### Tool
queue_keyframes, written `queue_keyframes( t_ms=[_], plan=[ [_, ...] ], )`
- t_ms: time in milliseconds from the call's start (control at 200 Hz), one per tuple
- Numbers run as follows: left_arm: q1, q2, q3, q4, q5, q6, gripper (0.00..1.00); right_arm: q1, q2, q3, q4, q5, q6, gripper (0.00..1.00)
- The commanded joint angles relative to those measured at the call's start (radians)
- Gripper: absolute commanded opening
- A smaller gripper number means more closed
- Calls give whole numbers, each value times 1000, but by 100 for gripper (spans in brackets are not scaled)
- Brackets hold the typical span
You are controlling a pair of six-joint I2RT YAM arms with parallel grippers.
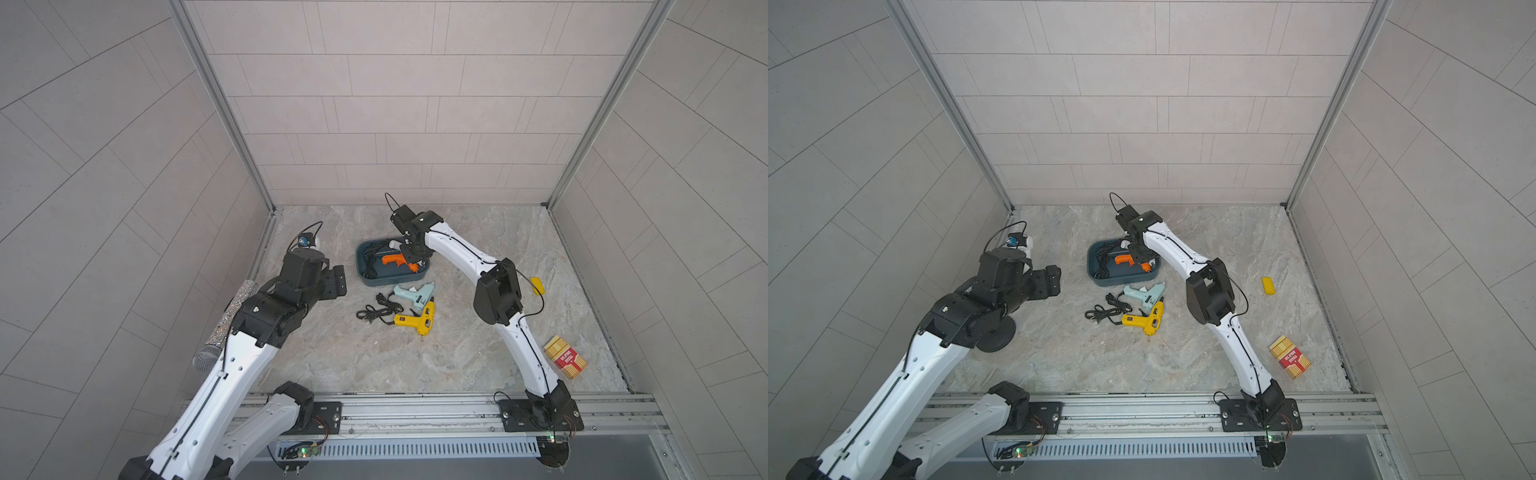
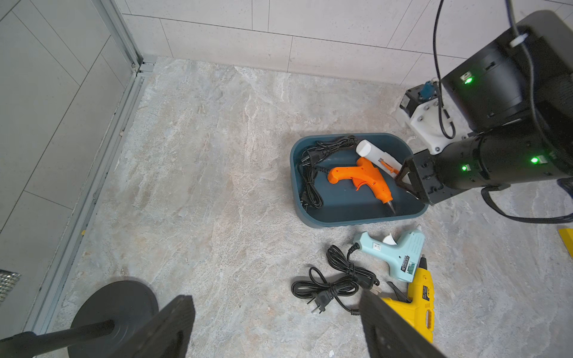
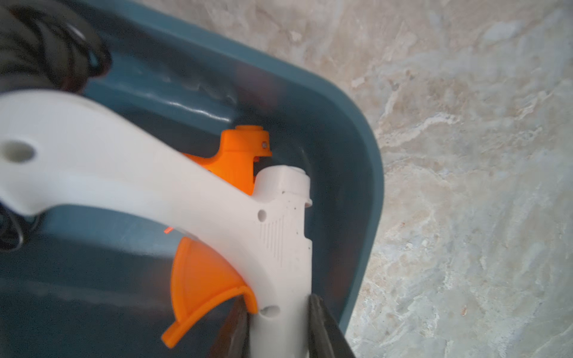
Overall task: Put the hot melt glue gun into the storage box
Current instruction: Place the hot melt adhesive gun in the storage box.
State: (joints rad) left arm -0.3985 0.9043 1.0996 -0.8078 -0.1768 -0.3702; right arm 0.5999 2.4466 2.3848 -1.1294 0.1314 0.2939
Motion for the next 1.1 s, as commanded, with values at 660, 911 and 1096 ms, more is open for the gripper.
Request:
queue_keyframes(
  t_ms=[660, 911, 1096],
  plan=[
    [8, 5, -1, 0, 10, -7, 91, 28, 1, -19, -10, 46, 1, 68],
    [7, 9, 0, 3, 15, -3, 91, 25, -100, 22, -13, 3, 1, 77],
    [7, 54, 19, -23, 91, 41, 85, 0, -219, 27, -30, 11, 12, 78]
  ],
)
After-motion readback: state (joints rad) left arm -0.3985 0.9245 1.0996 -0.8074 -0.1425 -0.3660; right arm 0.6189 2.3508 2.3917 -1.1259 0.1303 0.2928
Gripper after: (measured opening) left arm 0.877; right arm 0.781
